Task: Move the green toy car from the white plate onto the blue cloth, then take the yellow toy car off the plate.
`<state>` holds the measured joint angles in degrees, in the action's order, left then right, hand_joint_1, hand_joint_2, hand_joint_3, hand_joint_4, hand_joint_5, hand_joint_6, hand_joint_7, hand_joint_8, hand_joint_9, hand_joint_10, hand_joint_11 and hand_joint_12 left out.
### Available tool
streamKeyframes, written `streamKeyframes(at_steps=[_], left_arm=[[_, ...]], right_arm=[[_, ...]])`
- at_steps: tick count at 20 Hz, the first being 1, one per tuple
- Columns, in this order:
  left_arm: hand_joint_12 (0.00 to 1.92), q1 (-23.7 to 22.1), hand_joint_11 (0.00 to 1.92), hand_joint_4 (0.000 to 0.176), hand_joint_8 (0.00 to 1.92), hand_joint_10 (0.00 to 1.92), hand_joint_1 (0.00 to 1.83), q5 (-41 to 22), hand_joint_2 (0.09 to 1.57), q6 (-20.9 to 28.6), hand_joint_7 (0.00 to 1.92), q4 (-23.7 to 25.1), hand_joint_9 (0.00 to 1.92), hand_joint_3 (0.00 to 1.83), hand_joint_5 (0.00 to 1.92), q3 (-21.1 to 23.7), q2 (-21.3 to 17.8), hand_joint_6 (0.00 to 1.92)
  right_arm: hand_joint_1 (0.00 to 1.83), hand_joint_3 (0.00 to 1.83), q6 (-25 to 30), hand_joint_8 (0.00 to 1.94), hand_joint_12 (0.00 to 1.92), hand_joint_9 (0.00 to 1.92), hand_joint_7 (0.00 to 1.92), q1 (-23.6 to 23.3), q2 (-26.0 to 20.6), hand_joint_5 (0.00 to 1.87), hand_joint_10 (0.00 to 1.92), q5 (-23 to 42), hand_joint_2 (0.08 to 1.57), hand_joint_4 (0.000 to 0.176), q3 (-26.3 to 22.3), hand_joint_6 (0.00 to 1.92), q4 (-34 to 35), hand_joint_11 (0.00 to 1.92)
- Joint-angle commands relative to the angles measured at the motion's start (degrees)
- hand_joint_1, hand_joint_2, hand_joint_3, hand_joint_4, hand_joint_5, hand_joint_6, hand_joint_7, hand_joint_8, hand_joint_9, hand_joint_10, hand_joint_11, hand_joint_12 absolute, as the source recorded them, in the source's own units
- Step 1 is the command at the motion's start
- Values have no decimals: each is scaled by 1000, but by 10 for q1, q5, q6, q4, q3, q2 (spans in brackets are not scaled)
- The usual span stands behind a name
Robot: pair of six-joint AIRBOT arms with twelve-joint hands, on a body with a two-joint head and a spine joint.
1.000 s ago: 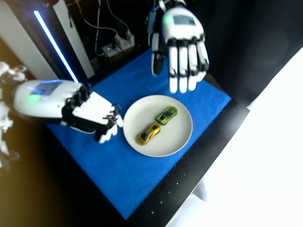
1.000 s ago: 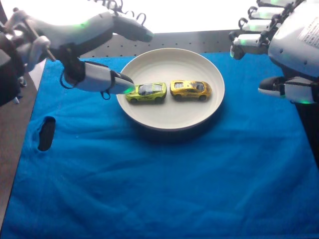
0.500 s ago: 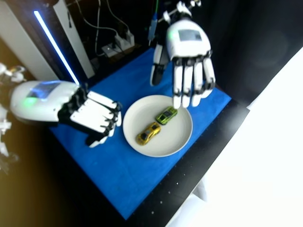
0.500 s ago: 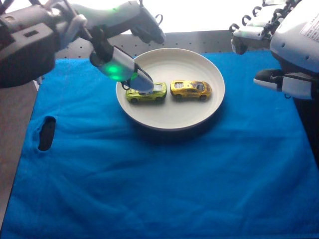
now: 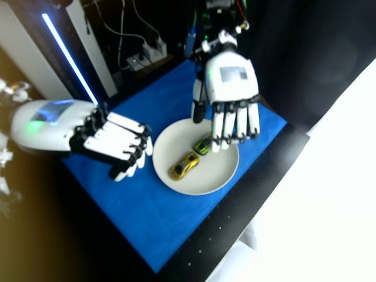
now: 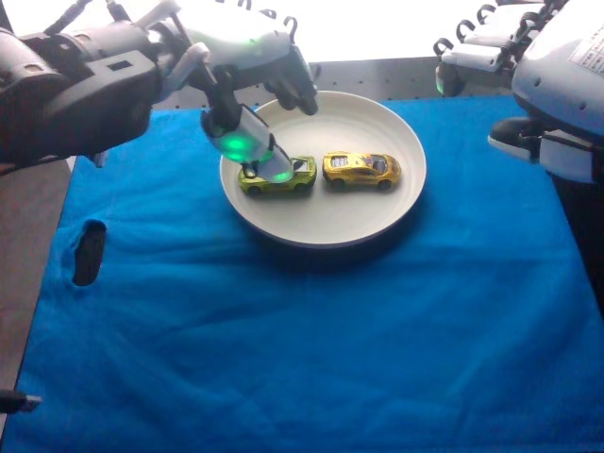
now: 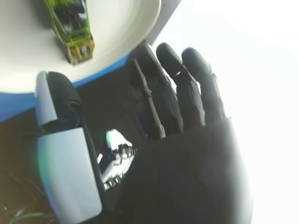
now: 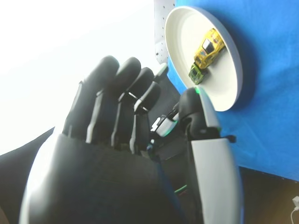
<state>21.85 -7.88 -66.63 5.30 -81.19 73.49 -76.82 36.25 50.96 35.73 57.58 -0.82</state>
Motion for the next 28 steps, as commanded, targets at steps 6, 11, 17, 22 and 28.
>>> streamKeyframes(at_steps=[6, 11, 17, 22, 28], left_arm=[[1419, 9, 136, 0, 9, 444, 928, -44, 912, -1, 745, -19, 564, 0, 746, -24, 18, 0], [1357, 19, 217, 0, 9, 314, 939, -41, 906, 0, 776, -31, 654, 0, 738, -33, 25, 3], [1424, 24, 236, 0, 17, 336, 942, -38, 915, 0, 820, -37, 693, 1, 768, -39, 32, 9], [1452, 27, 277, 0, 14, 593, 963, -34, 931, 0, 871, -37, 632, 1, 838, -43, 37, 20], [1498, 29, 402, 0, 33, 756, 975, -33, 962, 0, 937, -38, 672, 2, 888, -44, 38, 33]], right_arm=[[957, 9, -4, 1011, 1905, 460, 521, -10, 1, 378, 1310, 70, 1252, 0, 2, 1019, 2, 300], [977, 6, -4, 1063, 1910, 467, 500, -9, 1, 358, 1350, 70, 1249, 0, 2, 1068, 2, 330], [968, 0, -4, 1013, 1871, 487, 533, -9, 1, 376, 1314, 70, 1239, 0, 3, 1004, 2, 355], [940, 0, -4, 942, 1856, 549, 597, -9, 1, 417, 1264, 70, 1232, 0, 3, 933, 2, 352], [975, 0, -4, 972, 1830, 551, 579, -9, 3, 426, 1299, 70, 1229, 0, 3, 981, 2, 458]])
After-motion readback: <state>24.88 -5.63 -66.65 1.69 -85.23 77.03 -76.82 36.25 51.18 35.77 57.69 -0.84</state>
